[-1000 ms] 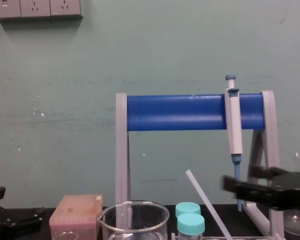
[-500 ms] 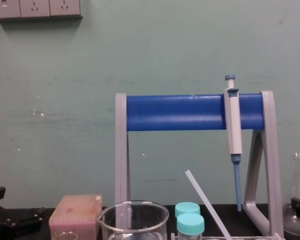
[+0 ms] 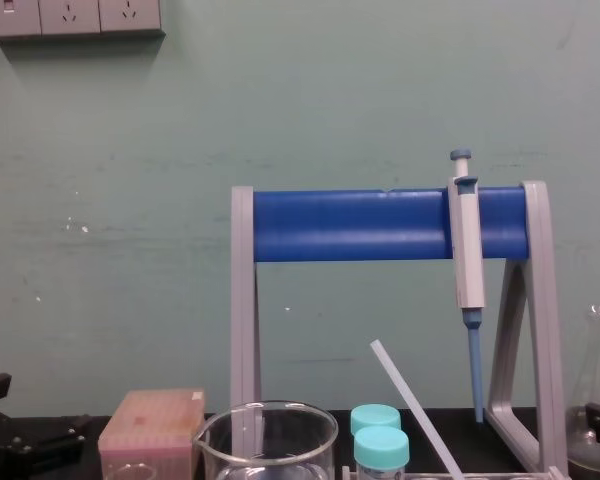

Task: Pick up the stirring rod with one hand, then place it down.

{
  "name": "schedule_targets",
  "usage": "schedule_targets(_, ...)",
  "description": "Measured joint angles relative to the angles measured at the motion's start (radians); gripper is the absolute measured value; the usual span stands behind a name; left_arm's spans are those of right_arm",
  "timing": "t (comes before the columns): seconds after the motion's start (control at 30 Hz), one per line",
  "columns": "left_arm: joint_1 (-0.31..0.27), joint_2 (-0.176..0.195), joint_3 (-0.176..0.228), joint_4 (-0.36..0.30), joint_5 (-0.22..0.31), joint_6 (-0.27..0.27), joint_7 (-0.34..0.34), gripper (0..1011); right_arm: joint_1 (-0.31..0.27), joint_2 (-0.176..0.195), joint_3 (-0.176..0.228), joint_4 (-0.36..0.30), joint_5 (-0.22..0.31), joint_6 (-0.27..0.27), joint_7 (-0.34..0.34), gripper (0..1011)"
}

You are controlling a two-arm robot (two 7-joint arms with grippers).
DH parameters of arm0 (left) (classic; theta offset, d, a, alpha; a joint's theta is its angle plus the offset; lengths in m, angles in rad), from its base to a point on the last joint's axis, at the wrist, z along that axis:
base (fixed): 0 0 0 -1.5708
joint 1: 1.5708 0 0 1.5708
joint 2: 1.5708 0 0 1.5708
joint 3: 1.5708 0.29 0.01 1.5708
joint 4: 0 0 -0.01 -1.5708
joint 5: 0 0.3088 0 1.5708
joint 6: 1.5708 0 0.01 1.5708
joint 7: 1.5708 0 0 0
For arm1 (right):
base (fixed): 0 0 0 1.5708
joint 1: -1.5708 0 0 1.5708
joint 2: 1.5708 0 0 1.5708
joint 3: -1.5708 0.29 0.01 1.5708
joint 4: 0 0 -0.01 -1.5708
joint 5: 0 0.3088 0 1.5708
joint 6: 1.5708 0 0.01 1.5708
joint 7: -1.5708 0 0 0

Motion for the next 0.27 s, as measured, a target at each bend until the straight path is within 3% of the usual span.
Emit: schedule_targets(0.27, 0.0, 0.0, 0.0, 0.0, 0.0, 0.0, 0.0, 1000, -0.001, 0.001, 0.001, -0.001, 0.003, -0.004, 0.002, 1000)
